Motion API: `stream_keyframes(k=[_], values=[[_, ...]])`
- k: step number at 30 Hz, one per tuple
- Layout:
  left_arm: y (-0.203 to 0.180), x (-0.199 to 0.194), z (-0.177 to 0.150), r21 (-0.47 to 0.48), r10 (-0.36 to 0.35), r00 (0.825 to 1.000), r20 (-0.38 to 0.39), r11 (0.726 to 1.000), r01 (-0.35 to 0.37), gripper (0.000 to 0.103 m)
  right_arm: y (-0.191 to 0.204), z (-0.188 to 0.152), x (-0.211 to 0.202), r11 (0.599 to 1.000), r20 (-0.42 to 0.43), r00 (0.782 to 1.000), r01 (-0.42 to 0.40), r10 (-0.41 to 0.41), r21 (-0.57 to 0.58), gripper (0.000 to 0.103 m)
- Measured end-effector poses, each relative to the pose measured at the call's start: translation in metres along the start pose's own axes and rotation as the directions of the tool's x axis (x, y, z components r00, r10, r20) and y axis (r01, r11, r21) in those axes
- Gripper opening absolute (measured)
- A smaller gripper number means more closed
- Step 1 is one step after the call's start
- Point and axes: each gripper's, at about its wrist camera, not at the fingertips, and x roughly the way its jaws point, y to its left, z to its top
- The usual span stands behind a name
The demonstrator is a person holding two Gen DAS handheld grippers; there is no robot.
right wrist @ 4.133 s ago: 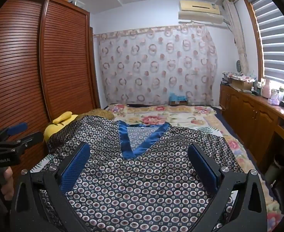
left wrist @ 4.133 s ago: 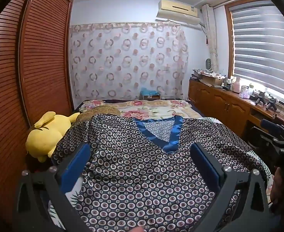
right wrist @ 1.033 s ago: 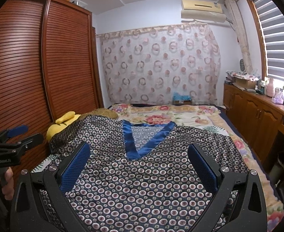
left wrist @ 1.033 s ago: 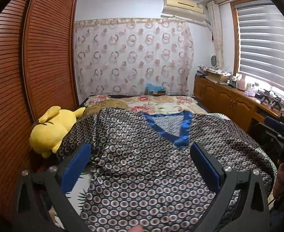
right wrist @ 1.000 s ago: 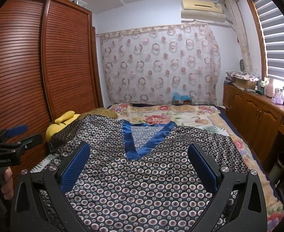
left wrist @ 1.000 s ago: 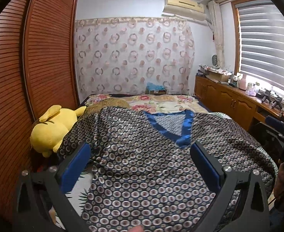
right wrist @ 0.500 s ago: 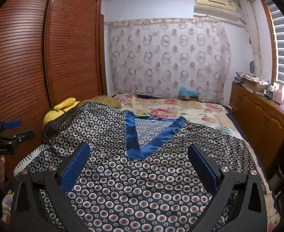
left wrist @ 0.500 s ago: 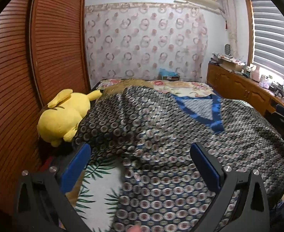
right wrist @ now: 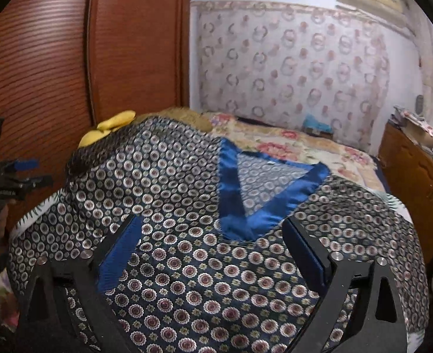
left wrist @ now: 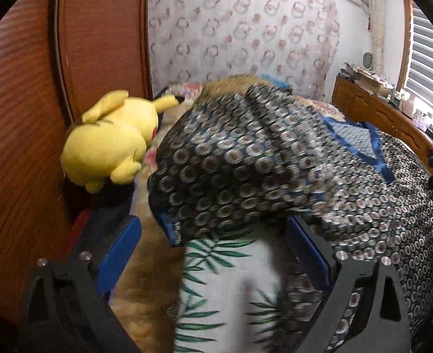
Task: Fold small clothes
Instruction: 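Grasp the shirt hem with the left gripper and lift it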
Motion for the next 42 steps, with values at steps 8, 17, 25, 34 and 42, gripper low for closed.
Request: stream_keyframes(k=[8,17,25,34,42], values=[[0.020,0.023,0.019,-0.022,-0.012,1.000,-0.017,1.000,0.012,0.089,0.008,0.003,0.011,0.997,-0.055,0.995,-0.082,0.082,0.000,0.097],[0.038,0.060,0.035,0.027,0.009,0.998,-0.059,1.000,-0.007,0.076,0.010,-0.001,0.005,0.992,-0.060,0.990,-0.127,0.128,0.025,0.097],[0.027,0.064,0.040,0.131,0.011,0.995,-0.096,0.991,0.002,0.004,0.002,-0.007,0.002,0.990,-0.068,0.989,-0.130,0.133,0.044,0.097],[0.004,0.011,0.060,0.141,-0.029,1.000,0.004,0.990,0.028,0.000,-0.014,-0.009,-0.016,0.991,-0.042,0.992,-0.114,0.116,0.065,0.097],[-0.078,-0.032,0.107,0.254,-0.199,0.976,0.086,0.952,0.172,0.000,-0.036,-0.010,-0.032,0.994,-0.020,0.997,-0.066,0.069,0.091,0.097]])
